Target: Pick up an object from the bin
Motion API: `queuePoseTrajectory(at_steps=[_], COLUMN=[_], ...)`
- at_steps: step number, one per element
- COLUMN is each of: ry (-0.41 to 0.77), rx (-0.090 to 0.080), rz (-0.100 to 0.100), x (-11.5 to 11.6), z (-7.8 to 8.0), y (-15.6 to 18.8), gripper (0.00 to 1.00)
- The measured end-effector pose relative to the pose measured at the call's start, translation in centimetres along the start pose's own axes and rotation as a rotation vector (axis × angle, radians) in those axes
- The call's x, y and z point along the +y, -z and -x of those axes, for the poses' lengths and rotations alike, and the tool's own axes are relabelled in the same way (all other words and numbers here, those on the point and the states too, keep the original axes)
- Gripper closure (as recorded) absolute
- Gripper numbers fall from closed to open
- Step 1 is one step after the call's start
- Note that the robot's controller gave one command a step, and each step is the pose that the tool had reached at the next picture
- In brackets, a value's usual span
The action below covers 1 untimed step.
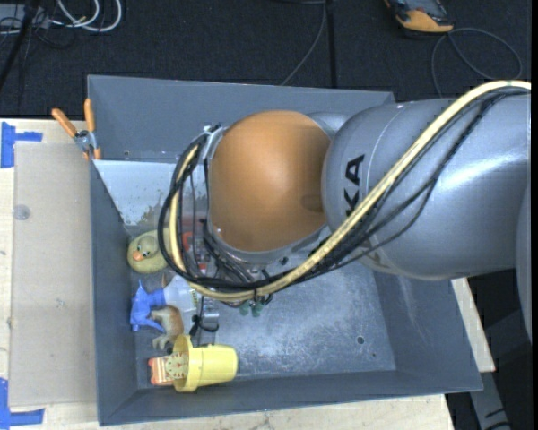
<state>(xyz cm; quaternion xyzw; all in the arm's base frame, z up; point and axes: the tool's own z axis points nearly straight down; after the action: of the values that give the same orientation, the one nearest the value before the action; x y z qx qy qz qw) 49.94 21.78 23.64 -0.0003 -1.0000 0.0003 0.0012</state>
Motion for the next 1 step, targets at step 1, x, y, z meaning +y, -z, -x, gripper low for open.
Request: queuePoseTrajectory(at_steps=[1], ry=[0.067], rx=[0.002], rz=[0.0], x=[0.48], z=[-1.07], y=[-3.15], gripper=[0.0])
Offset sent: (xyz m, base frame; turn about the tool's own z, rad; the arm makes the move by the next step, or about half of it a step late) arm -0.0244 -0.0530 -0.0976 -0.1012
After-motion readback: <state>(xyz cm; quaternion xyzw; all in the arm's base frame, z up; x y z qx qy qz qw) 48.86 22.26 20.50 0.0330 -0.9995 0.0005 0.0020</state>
